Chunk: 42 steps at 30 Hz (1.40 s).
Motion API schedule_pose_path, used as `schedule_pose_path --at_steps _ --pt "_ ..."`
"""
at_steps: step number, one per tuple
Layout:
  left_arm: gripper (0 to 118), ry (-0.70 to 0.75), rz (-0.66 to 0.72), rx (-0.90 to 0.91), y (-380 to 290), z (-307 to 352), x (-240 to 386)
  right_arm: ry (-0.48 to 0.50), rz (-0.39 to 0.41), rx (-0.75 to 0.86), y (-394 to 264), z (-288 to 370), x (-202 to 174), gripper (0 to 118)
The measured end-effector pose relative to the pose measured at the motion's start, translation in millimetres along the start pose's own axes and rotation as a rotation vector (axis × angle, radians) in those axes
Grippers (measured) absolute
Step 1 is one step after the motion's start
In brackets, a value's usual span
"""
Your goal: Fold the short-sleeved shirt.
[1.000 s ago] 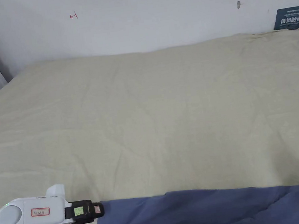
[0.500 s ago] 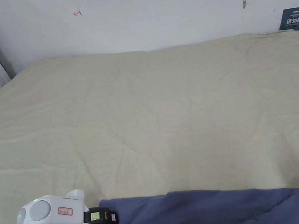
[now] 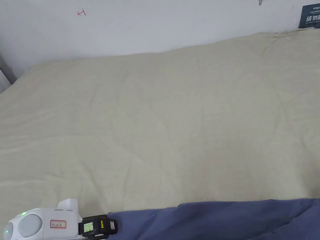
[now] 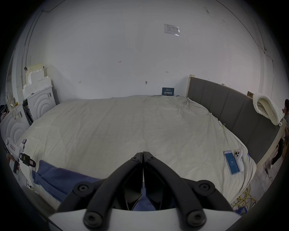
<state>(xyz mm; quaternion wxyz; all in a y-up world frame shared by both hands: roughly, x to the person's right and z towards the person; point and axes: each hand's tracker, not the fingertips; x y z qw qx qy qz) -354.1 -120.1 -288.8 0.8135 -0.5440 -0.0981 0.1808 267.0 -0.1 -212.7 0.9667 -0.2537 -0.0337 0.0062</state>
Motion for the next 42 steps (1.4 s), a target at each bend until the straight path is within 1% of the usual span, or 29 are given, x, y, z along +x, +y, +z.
schedule_pose_path --at_steps 4,7,9,10,11,12,13,14,15,16,19,23,25,30,31,33,37,40,42 --pt "107 -0.012 -0.01 -0.045 -1 -10 5 0.006 -0.001 -0.007 0 -3 -4 0" --pt "105 -0.03 -0.043 -0.05 -4 -19 14 0.013 0.004 -0.011 0 -4 -6 0" --pt "96 -0.034 -0.051 -0.058 -3 -26 16 0.013 0.004 -0.013 -1 -4 -6 0" --pt "88 -0.04 -0.042 -0.072 -2 -29 16 0.013 0.003 -0.014 -1 -4 -6 0" --pt "69 -0.024 -0.03 -0.078 -3 -32 19 0.012 0.0 -0.016 -1 -4 -5 0" --pt "54 0.019 -0.039 -0.066 -3 -32 20 0.01 -0.003 -0.016 -1 -4 -4 0" --pt "46 0.014 -0.054 -0.062 -4 -30 21 0.007 -0.003 -0.015 -1 -4 -3 0" --pt "32 -0.004 -0.051 -0.059 -4 -28 18 0.005 -0.003 -0.016 -1 -4 -2 0" --pt "15 -0.054 -0.006 -0.067 -4 -29 16 0.002 -0.002 -0.016 -1 -5 -1 0" --pt "6 -0.076 0.033 -0.065 -4 -29 14 0.001 -0.004 -0.017 -1 -5 0 0" --pt "1 -0.033 -0.021 -0.051 -7 -26 23 0.0 -0.014 -0.019 -1 -5 1 0" --pt "0 -0.044 -0.033 -0.003 -3 -1 34 0.003 -0.011 -0.016 1 -6 2 0" --pt "0 -0.024 -0.02 0.035 3 16 33 0.006 -0.012 -0.014 2 -8 1 0" --pt "0 -0.032 0.006 0.07 13 53 25 0.017 -0.016 -0.007 5 -9 -3 0" --pt "0 -0.026 0.003 0.078 9 62 32 0.018 -0.014 -0.006 5 -10 -3 0" --pt "0 0.013 -0.005 0.087 10 73 29 0.024 -0.013 -0.007 5 -10 -4 0" --pt "0 0.078 0.027 0.122 10 98 18 0.031 -0.01 -0.005 5 -11 -6 0" --pt "0 0.113 0.06 0.121 9 104 18 0.037 -0.01 -0.008 5 -12 -6 0" --pt "0 0.122 0.081 0.107 8 100 29 0.04 -0.008 -0.009 4 -10 -7 0"
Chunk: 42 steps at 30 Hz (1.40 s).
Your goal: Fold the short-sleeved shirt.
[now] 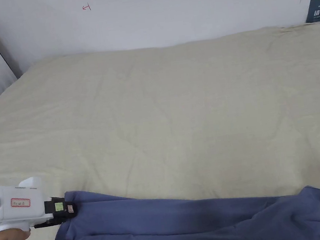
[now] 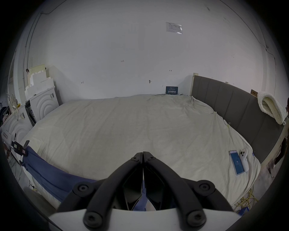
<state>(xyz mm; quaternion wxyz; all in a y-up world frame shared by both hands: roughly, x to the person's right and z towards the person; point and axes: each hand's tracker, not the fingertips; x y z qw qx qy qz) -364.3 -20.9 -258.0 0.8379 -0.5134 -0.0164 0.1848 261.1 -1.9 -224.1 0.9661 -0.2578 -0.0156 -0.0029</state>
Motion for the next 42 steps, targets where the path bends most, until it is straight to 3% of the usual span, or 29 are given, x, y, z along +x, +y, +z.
schedule_pose_path --at_steps 3,13,21,33,34,36,37,38,40,42 --pt "0 0.017 -0.001 -0.01 -3 -9 26 0.003 0.0 -0.002 -1 2 1 0" --pt "0 -0.18 -0.117 -0.112 -8 -67 136 0.001 -0.002 -0.002 -8 15 13 0" --pt "0 -0.252 -0.199 -0.175 -31 -112 221 -0.012 -0.004 -0.003 -11 27 25 0" --pt "3 -0.131 -0.294 -0.216 -75 -169 273 -0.031 -0.007 -0.017 -17 31 39 0" --pt "6 -0.129 -0.296 -0.214 -76 -170 274 -0.031 -0.008 -0.019 -18 31 39 0" --pt "27 -0.136 -0.294 -0.212 -76 -170 276 -0.031 -0.009 -0.022 -18 32 39 0" --pt "47 -0.161 -0.287 -0.216 -78 -167 277 -0.031 -0.011 -0.022 -19 32 39 0" --pt "78 -0.184 -0.273 -0.218 -78 -164 278 -0.031 -0.012 -0.023 -19 32 39 0" --pt "111 -0.212 -0.264 -0.196 -78 -154 279 -0.03 -0.011 -0.023 -19 32 39 0" --pt "115 -0.246 -0.275 -0.147 -77 -137 279 -0.03 -0.01 -0.023 -18 32 39 0"
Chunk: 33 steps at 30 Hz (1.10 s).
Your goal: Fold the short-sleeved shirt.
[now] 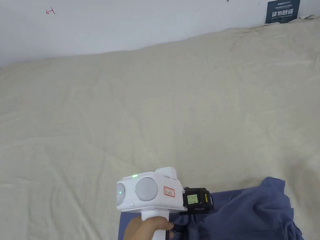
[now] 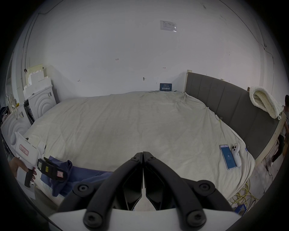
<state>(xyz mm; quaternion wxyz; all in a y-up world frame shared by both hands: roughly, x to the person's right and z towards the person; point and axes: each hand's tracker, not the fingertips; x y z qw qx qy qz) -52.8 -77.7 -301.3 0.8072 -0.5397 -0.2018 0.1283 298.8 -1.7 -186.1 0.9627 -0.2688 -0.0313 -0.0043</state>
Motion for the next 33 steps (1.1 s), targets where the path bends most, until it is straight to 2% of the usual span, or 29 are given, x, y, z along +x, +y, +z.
schedule_pose_path --at_steps 6,12,14,17,18,21,23,33 --pt "115 0.013 -0.012 0.116 1 45 -9 0.011 0.002 0.008 4 0 -5 0" --pt "113 0.118 -0.055 0.279 -7 86 -29 0.024 0.001 0.029 9 3 -11 0" --pt "104 0.178 -0.083 0.334 -14 94 -36 0.025 0.0 0.041 10 5 -13 0" --pt "71 0.234 -0.108 0.39 -23 98 -48 0.029 0.0 0.048 12 7 -13 0" --pt "54 0.251 -0.112 0.402 -27 99 -52 0.029 -0.001 0.05 12 7 -13 0" --pt "15 0.261 -0.094 0.414 -35 97 -63 0.028 -0.002 0.055 13 8 -13 0" --pt "0 0.255 -0.075 0.409 -38 91 -69 0.027 -0.003 0.055 14 8 -12 0" --pt "0 0.213 -0.1 0.307 -63 19 -59 0.016 -0.007 0.044 10 8 -6 0"
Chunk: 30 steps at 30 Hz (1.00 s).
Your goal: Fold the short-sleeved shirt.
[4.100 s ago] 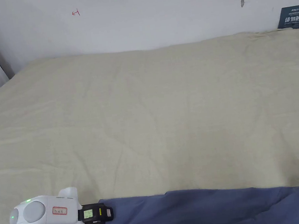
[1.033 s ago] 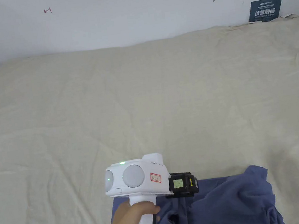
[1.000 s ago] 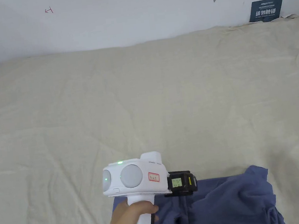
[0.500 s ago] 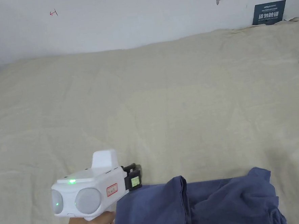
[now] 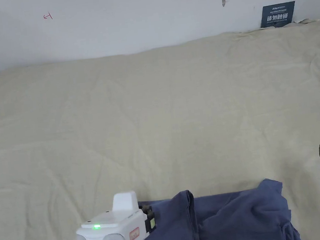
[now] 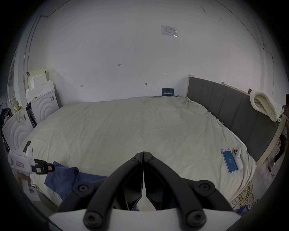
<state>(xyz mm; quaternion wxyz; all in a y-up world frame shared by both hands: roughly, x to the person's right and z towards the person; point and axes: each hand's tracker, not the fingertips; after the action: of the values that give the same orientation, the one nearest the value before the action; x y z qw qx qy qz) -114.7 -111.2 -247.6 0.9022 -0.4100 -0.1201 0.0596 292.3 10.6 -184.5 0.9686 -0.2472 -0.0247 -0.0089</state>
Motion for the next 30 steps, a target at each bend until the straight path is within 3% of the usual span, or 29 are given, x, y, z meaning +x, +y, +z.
schedule_pose_path --at_steps 17,26,30 --pt "0 -0.087 -0.102 -0.091 -32 -54 78 -0.031 -0.02 -0.025 -7 2 16 0" --pt "0 -0.084 -0.1 -0.092 -29 -47 75 -0.035 -0.025 -0.025 -9 4 17 0" --pt "0 -0.155 -0.055 -0.065 -11 -21 71 -0.031 -0.021 -0.02 -6 5 16 0"
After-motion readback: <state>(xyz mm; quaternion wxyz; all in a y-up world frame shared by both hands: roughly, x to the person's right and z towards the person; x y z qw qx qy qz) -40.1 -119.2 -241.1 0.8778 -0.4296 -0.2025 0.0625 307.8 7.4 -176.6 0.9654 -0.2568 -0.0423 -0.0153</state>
